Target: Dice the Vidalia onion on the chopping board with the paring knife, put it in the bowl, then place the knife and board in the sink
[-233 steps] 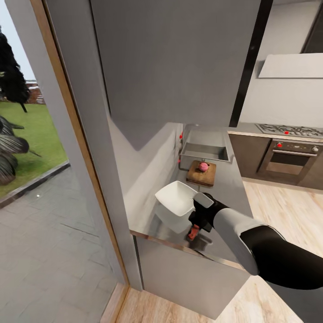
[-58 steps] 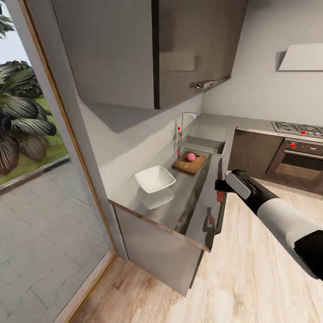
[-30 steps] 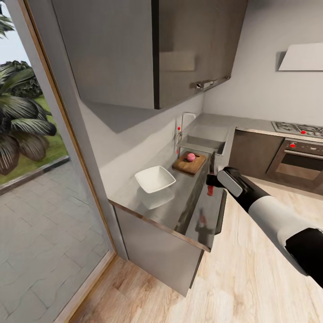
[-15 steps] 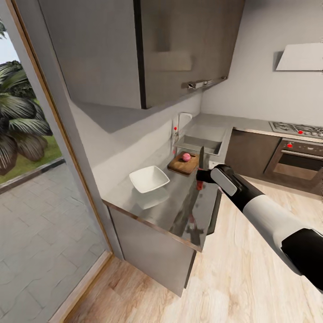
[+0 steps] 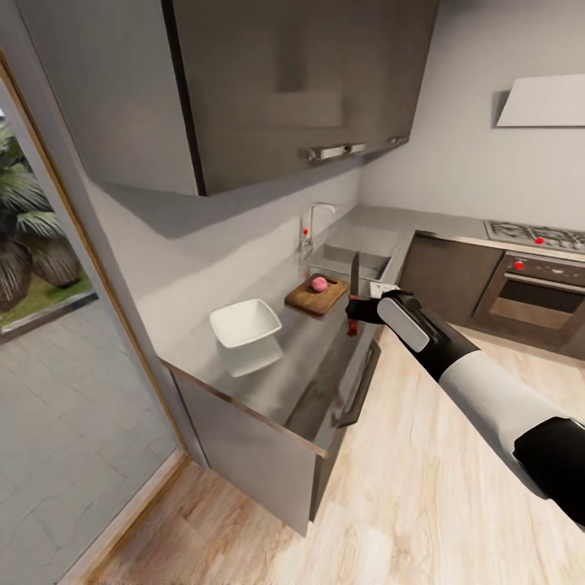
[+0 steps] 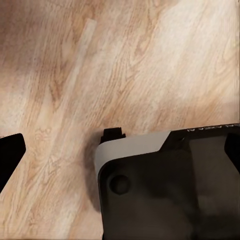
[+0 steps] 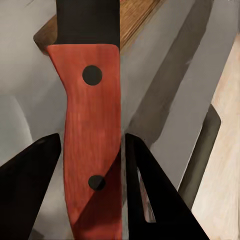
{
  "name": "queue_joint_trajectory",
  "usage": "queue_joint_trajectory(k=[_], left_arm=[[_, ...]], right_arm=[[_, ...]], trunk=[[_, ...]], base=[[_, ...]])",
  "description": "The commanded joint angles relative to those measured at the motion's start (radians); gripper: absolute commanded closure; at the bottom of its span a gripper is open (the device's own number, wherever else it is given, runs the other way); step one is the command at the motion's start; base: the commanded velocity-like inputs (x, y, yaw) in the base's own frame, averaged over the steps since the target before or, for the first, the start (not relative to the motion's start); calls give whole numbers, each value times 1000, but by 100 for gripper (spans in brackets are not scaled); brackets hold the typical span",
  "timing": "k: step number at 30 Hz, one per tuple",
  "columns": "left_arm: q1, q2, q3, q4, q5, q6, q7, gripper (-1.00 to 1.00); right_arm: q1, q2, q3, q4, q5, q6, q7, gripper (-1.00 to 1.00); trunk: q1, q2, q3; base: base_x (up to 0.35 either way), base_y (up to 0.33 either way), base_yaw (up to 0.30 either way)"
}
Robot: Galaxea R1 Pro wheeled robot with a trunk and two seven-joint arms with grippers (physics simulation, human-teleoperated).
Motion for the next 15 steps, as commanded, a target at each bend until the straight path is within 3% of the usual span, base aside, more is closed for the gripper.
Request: queue_joint_trajectory(k=[1,15], left_arm=[[-2,-1,-8,5,6,-8,0,-100],[-2,-1,-8,5,6,-8,0,-100]], right_arm=[[-1,-2,5,-3,-10,0,-10,100],[-1,-2,5,-4,-10,0,-9,100]], trunk=[[0,-2,-3],[0,-2,-17]], base=[[0,-317,167],[0,-318,210]])
